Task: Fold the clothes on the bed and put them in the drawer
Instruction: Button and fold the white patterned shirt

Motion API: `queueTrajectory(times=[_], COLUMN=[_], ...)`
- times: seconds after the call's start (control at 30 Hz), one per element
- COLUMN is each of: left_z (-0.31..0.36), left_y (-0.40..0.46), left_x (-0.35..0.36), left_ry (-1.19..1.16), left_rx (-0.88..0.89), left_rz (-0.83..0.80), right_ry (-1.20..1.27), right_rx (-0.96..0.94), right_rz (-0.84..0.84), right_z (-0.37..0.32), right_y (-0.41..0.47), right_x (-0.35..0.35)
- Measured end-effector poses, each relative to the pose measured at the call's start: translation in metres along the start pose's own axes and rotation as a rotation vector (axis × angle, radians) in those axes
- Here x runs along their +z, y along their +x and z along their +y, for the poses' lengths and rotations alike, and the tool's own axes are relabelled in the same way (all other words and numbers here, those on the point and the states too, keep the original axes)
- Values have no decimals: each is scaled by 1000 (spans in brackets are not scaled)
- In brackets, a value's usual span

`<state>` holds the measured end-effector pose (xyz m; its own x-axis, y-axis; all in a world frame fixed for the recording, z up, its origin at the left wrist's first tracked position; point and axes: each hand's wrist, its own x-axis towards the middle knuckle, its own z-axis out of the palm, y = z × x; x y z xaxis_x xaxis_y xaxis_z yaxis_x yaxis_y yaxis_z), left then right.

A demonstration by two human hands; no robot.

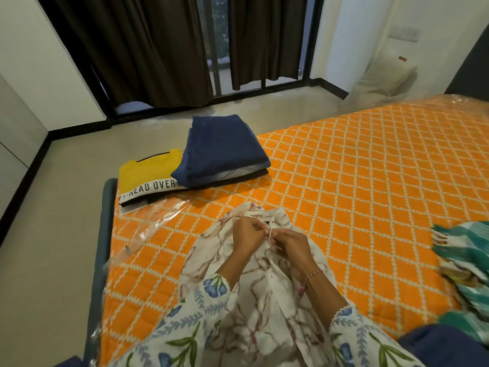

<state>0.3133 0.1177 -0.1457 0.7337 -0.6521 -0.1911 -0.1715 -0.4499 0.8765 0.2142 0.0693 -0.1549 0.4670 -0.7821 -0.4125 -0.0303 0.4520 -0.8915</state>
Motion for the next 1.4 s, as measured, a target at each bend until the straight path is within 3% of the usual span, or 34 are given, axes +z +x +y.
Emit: queueTrajectory(times=[0.2,0.4,0.63,0.77,0.87,1.1,1.27,1.4], left_z=[-9,-26,-39,-47,-56,-73,-77,-75], left_y=[-6,-13,-15,-16,-17,-18,-12,-13], left_x=[9,21,30,34,38,40,39,35], left_ry=[-129,-312,-430,-608,-612,-558,-589,-490], left_rx=[-77,-221,-422,-479,-483,-394,-479,-412], left_rz=[-8,35,67,64,84,42,22,-18], right_ry=[71,-418,-748,-794,-662,-516,-990,-1241], right_rx=[103,-217,-472,-434,-335,-119,-304,-432], right_rz=[-26,63,155,167,230,162,92,67], right_z=[11,30,53,66,68,64,62,72], right_y=[3,15,8,17,21,27,24,19], right_x=[-7,-7,1,-1,-1,-6,4,3])
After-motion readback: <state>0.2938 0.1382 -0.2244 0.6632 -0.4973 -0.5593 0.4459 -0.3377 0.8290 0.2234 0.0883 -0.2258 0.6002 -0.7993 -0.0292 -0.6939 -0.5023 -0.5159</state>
